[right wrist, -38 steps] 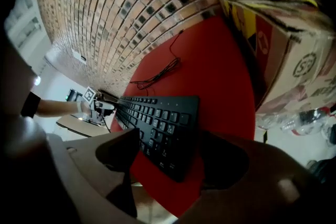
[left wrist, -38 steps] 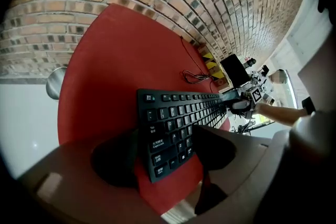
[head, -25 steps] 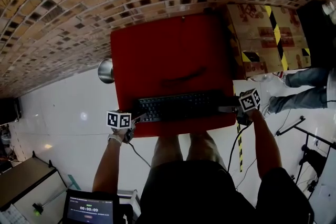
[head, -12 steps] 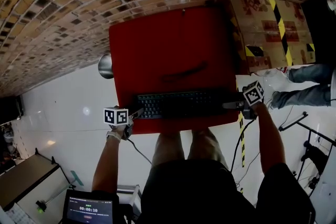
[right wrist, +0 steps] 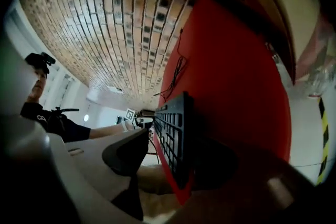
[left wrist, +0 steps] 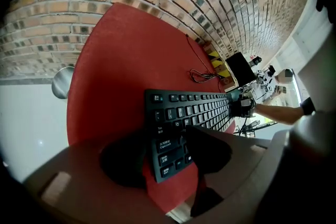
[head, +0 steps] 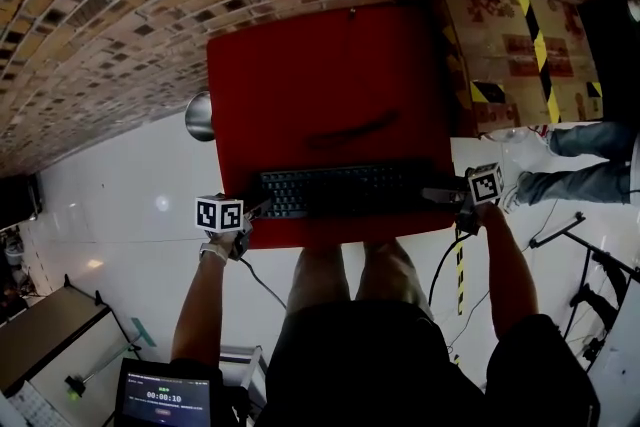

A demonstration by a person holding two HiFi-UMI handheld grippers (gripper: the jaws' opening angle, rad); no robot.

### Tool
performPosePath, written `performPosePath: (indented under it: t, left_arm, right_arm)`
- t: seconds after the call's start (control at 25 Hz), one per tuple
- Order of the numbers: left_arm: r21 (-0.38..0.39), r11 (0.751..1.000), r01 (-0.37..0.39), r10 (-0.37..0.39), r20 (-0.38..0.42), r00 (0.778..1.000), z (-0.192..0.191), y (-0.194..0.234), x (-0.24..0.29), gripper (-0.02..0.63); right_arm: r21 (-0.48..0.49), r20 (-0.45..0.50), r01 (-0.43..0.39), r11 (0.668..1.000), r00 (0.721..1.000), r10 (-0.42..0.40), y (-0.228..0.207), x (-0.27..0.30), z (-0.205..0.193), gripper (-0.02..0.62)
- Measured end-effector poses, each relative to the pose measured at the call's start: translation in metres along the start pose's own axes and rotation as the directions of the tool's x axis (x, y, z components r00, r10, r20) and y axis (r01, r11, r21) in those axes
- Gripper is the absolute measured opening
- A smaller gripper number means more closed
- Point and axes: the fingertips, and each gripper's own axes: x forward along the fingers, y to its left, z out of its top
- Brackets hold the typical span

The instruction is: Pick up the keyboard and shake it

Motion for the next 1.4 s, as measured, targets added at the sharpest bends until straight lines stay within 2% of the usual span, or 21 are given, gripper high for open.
performPosePath:
  t: [0.2, 0.32, 0.48, 0.6, 0.76, 0.92, 1.04, 1.12, 1.16, 1.2, 1.32, 1.4]
  left_arm:
    - [0.008, 1.000, 0.002, -0.002, 0.003, 1.000, 0.000, 0.002, -0.001, 0.242]
    - [0.012, 1.000, 0.002, -0.002, 0.009, 1.000, 0.000, 0.002, -0.001, 0.239]
    - [0.008, 1.000, 0.011, -0.011, 0.026, 1.000, 0.001, 0.004, -0.003, 0.216]
    - [0.011, 1.000, 0.018, -0.018, 0.045, 0.999, 0.001, 0.003, -0.003, 0.216]
    - [0.011, 1.000, 0.023, -0.024, 0.067, 0.997, 0.002, 0.004, -0.003, 0.218]
    - [0.001, 1.000, 0.030, -0.030, 0.095, 0.995, 0.002, 0.003, -0.003, 0.221]
    - [0.004, 1.000, 0.015, -0.016, 0.107, 0.994, 0.003, 0.005, -0.005, 0.219]
    - [0.012, 1.000, 0.015, -0.016, 0.110, 0.994, 0.002, 0.007, -0.006, 0.219]
    - [0.019, 1.000, 0.019, -0.021, 0.109, 0.994, 0.002, 0.007, -0.006, 0.219]
    - [0.030, 0.999, 0.025, -0.028, 0.105, 0.994, 0.001, 0.006, -0.007, 0.219]
    - [0.080, 0.995, 0.054, -0.061, 0.089, 0.994, -0.002, 0.001, -0.008, 0.221]
    - [0.112, 0.991, 0.078, -0.090, 0.098, 0.991, -0.001, -0.004, -0.011, 0.222]
  right_arm:
    - [-0.032, -0.087, 0.009, 0.999, 0.996, -0.012, -0.002, 0.000, -0.010, 0.198]
    - [-0.111, -0.047, 0.110, 0.988, 0.992, -0.116, -0.007, 0.004, -0.002, 0.196]
    - [-0.207, -0.053, 0.240, 0.948, 0.965, -0.256, -0.014, 0.008, -0.003, 0.204]
    - [-0.223, -0.045, 0.316, 0.922, 0.941, -0.334, -0.014, 0.012, -0.004, 0.256]
    - [-0.197, -0.022, 0.480, 0.855, 0.869, -0.494, -0.020, 0.016, -0.002, 0.272]
    - [-0.162, 0.037, 0.610, 0.775, 0.789, -0.613, -0.022, 0.024, 0.000, 0.368]
    - [-0.169, 0.074, 0.721, 0.672, 0.689, -0.721, -0.026, 0.028, 0.000, 0.416]
    - [-0.184, 0.080, 0.774, 0.606, 0.626, -0.776, -0.029, 0.028, 0.001, 0.410]
    - [-0.186, 0.080, 0.783, 0.594, 0.615, -0.785, -0.030, 0.028, 0.001, 0.410]
    - [-0.186, 0.080, 0.782, 0.594, 0.615, -0.784, -0.030, 0.028, 0.000, 0.410]
    - [-0.210, 0.102, 0.764, 0.610, 0.638, -0.764, -0.028, 0.026, -0.001, 0.402]
    - [-0.234, 0.133, 0.761, 0.605, 0.641, -0.756, -0.026, 0.021, 0.001, 0.394]
